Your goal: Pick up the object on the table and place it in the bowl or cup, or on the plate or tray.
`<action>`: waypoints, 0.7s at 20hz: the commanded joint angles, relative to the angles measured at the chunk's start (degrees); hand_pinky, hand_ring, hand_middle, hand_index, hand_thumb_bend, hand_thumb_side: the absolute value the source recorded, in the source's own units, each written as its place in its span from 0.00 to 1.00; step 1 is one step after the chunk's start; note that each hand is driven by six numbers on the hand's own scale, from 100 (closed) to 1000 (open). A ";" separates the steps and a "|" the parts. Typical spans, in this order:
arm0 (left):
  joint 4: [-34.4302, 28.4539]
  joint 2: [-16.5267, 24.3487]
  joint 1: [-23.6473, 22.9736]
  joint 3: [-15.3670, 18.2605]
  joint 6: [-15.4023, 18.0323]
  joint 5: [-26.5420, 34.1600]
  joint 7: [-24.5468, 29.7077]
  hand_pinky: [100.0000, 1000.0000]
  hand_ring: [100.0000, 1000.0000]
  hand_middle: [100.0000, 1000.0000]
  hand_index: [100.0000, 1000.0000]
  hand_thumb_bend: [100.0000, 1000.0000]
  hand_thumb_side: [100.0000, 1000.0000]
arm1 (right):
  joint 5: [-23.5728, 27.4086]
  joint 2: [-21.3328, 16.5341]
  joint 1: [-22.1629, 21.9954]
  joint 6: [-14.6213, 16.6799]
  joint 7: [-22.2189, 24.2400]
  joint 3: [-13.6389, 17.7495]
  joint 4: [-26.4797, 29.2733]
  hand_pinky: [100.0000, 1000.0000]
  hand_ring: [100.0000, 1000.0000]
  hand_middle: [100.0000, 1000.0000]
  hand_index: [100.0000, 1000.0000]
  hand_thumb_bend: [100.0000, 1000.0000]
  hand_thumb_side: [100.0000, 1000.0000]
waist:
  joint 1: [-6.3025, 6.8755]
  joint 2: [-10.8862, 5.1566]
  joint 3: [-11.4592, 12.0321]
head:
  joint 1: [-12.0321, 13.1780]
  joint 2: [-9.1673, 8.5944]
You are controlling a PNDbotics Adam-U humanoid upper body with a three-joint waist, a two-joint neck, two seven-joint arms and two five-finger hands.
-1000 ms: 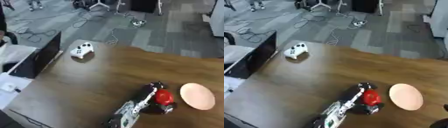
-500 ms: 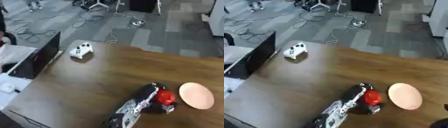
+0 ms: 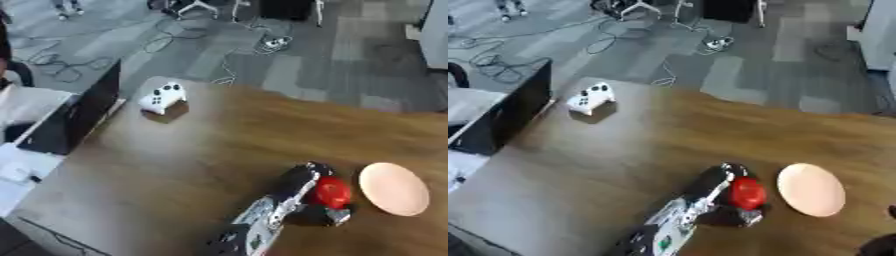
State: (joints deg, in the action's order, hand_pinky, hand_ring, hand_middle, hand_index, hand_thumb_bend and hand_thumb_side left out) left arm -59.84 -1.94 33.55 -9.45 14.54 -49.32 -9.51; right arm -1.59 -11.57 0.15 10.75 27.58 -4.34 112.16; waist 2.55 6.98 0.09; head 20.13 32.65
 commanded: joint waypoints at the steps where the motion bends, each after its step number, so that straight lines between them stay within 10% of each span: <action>1: -2.11 1.37 1.87 -0.23 -0.49 2.34 0.66 0.06 0.31 0.45 0.60 0.24 0.45 | 0.01 -0.38 0.27 -0.07 0.03 0.13 0.73 0.46 0.54 0.55 1.00 0.00 0.55 | -0.29 -0.64 0.14 | -0.48 -0.01; 14: -6.12 3.15 4.62 0.20 -2.45 5.34 2.61 0.06 0.31 0.45 0.60 0.25 0.42 | -0.65 0.01 -0.05 0.16 0.16 0.05 0.32 0.46 0.54 0.55 1.00 0.00 0.56 | -0.41 -0.72 0.20 | -0.59 0.41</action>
State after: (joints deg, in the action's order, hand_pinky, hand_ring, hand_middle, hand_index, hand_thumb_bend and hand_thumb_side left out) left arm -64.47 0.52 36.82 -9.47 12.08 -44.36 -7.02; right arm -2.11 -11.54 0.09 10.76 27.64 -4.34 111.79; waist 2.38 6.98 0.26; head 19.69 33.16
